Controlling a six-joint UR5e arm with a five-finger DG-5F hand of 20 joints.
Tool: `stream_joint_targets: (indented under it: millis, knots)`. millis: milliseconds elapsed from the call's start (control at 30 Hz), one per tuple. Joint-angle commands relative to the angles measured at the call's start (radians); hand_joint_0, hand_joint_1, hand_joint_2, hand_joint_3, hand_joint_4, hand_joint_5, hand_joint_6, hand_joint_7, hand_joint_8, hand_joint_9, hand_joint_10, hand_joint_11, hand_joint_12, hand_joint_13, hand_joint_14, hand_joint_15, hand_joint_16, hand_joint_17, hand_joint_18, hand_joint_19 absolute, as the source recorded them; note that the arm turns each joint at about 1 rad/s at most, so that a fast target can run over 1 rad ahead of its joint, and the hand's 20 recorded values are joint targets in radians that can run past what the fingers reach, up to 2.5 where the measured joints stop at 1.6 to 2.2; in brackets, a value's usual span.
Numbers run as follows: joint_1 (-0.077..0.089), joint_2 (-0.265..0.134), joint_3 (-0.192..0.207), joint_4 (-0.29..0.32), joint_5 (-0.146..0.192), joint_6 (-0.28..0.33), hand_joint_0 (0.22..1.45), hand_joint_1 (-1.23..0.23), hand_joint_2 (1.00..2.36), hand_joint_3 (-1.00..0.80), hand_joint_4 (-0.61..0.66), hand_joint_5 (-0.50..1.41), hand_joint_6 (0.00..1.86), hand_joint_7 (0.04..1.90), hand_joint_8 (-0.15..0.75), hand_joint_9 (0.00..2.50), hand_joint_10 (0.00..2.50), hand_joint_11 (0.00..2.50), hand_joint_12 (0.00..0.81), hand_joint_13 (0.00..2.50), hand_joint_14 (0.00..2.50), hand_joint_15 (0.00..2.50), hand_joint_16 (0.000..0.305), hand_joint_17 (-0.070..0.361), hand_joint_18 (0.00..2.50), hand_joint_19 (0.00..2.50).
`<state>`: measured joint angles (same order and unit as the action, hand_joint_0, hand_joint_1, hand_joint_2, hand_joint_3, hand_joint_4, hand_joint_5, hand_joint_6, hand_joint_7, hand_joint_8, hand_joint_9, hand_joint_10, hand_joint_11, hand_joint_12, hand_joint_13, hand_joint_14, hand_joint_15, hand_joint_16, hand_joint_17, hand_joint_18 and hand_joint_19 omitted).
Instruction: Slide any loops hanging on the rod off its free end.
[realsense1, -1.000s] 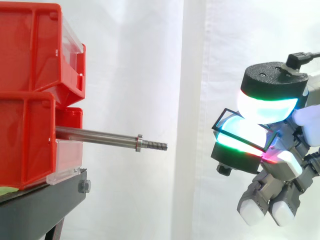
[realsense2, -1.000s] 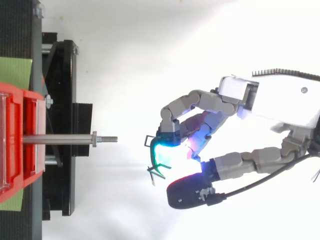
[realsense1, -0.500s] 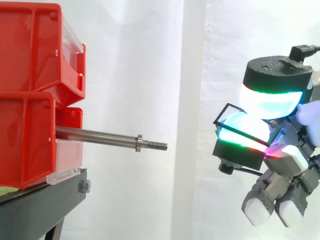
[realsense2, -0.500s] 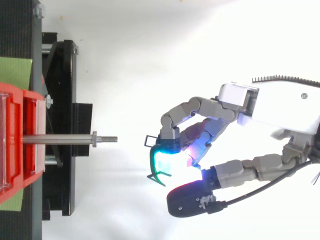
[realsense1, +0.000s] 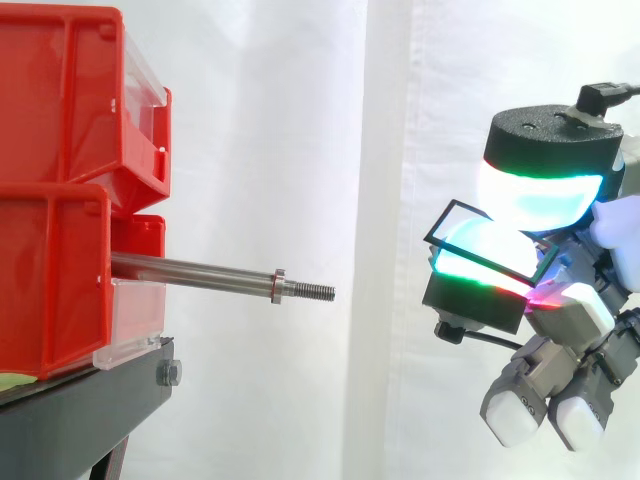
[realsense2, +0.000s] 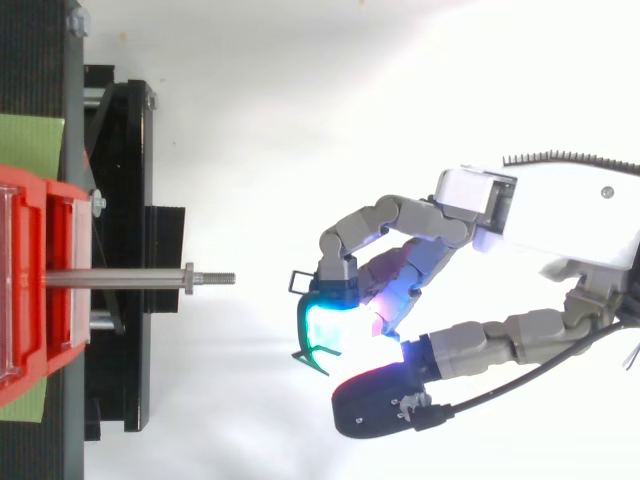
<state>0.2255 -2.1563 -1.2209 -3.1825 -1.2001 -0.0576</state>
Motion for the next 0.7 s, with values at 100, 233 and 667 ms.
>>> stream_joint_targets:
  millis: [100, 233, 667]
  knots:
    - [0.0, 0.0, 0.0, 0.029, 0.0, -0.015, 0.59, -0.86, 1.01, -0.01, -0.03, -0.07, 0.9, 1.09, 0.291, 1.16, 0.02, 0.74, 0.394, 0.73, 0.01, 0.3, 0.059, 0.132, 0.86, 0.32]
    - [0.0, 0.001, 0.0, 0.03, 0.0, -0.015, 0.59, -0.86, 1.01, -0.01, -0.02, -0.07, 0.9, 1.12, 0.293, 1.16, 0.02, 0.74, 0.396, 0.73, 0.01, 0.3, 0.059, 0.133, 0.86, 0.32]
    - [0.0, 0.0, 0.0, 0.03, 0.0, -0.015, 0.59, -0.85, 1.01, 0.02, -0.01, -0.06, 0.9, 1.08, 0.307, 1.23, 0.02, 0.74, 0.405, 0.84, 0.02, 0.36, 0.06, 0.136, 0.9, 0.34]
